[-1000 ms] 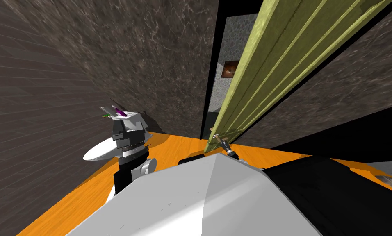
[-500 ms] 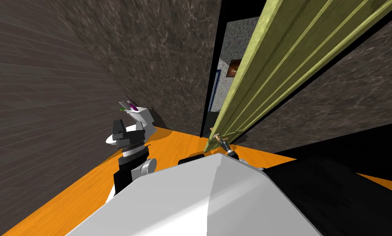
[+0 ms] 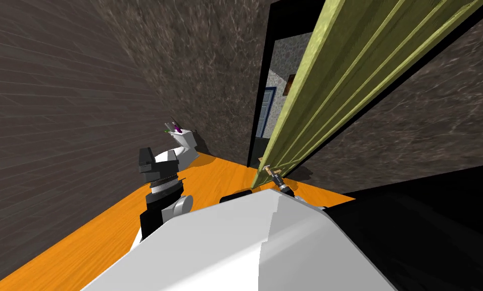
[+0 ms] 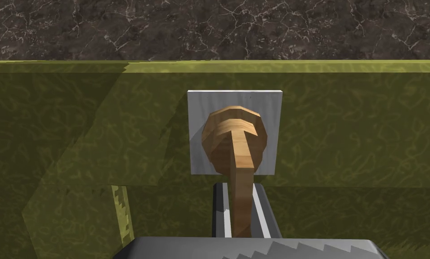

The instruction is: Pull the door open

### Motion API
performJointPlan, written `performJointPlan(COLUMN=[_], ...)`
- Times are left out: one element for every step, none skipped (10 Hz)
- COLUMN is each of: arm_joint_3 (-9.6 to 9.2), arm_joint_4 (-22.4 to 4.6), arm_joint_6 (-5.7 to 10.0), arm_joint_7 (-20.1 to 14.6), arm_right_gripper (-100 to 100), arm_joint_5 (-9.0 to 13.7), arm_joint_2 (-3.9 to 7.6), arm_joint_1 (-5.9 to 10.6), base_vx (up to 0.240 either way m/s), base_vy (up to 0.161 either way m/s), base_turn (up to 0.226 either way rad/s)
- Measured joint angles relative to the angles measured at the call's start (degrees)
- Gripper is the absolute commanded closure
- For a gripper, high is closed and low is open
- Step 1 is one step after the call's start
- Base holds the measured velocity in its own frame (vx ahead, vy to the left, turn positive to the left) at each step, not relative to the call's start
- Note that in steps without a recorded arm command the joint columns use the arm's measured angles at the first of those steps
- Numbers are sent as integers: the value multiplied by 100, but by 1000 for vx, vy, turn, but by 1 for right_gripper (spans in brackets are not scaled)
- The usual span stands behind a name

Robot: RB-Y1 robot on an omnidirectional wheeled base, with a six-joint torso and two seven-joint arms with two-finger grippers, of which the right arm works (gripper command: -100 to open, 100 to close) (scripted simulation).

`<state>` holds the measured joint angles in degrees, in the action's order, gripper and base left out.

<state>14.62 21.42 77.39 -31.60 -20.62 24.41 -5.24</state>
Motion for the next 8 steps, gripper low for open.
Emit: performJointPlan(arm_joint_3=[14,21,12,24,41,61,63,54], arm_joint_4=[54,-17,-34,-33,-64,-269,-295,-260], arm_joint_6=[-11,13,20,27,61,173,218,205], arm_joint_7=[-11,-4,1,-3,1,33,42,35], arm_right_gripper=[100,100,100,100,100,100,100,100], arm_joint_5=[3,3,-4,-15,-24,-32,-43,-54], arm_joint_2=[12,23,16,16,20,50,52,35], arm_joint_1=[-37,18,23,8,24,120,108,67], base_vx=[-226,-92,-122,-212,-223,-146,-54,-162], base_vy=[-74,-32,-51,-95,-72,-50,-25,-71], base_turn=[163,40,147,208,206,62,-34,259])
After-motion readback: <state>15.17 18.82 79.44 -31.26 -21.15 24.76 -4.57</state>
